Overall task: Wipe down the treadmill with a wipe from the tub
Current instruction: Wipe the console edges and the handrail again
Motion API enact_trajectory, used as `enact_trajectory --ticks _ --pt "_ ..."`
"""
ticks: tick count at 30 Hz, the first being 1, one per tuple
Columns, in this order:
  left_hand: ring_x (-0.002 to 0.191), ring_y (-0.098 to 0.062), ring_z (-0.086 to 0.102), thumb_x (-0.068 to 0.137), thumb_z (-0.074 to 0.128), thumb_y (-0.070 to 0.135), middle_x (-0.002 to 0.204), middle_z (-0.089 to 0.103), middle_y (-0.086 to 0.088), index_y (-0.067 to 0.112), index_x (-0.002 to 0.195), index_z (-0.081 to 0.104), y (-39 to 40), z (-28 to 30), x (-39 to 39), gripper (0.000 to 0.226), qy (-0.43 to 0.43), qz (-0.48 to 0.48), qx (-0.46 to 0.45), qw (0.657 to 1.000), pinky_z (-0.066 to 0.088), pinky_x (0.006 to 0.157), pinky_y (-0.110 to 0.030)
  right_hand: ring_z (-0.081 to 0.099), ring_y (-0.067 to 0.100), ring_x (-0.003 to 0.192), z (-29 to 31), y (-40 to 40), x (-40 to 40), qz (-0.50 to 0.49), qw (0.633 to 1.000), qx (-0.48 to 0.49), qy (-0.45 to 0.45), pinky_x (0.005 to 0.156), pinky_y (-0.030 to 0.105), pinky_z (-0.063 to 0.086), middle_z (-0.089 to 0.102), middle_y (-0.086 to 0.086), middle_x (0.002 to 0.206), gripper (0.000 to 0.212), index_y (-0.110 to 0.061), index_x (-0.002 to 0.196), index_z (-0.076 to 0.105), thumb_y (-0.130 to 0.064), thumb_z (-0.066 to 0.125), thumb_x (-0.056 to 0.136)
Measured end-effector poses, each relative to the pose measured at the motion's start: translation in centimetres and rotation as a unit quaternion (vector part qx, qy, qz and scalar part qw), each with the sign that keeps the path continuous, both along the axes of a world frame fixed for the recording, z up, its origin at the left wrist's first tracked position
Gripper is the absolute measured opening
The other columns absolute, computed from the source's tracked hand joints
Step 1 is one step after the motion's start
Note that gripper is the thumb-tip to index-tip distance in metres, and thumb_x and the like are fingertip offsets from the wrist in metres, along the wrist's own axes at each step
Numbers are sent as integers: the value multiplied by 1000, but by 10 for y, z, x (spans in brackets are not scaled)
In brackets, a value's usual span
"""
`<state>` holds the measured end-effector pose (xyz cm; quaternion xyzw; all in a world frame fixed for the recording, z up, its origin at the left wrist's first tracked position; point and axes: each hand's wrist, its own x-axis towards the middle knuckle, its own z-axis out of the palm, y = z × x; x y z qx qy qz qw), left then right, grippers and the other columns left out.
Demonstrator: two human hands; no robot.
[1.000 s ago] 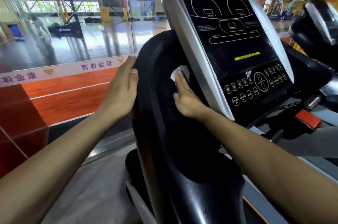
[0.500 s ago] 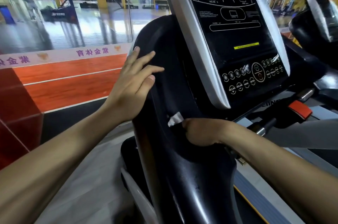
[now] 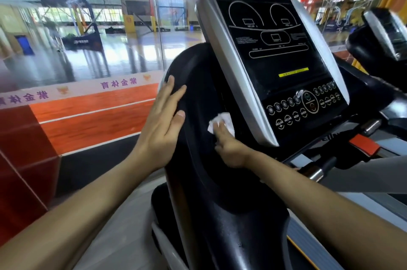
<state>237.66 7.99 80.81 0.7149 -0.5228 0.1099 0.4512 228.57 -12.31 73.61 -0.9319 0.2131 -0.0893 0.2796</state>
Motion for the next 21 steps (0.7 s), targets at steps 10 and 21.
enact_trajectory --ticks 10,21 --pt "150 13 -1 103 25 38 170 4 14 22 162 13 -1 -12 -2 63 88 33 -34 995 0 119 -8 71 16 107 63 56 6 111 938 247 -216 95 34 53 70 8 125 64 -14 137 62 -60 62 92" --pt "150 11 10 103 26 35 167 16 19 22 161 21 -7 -18 -3 59 163 19 -106 981 8 127 -26 21 -15 142 56 84 -2 102 939 273 -184 116 11 14 14 -24 164 60 -49 148 30 -70 41 93"
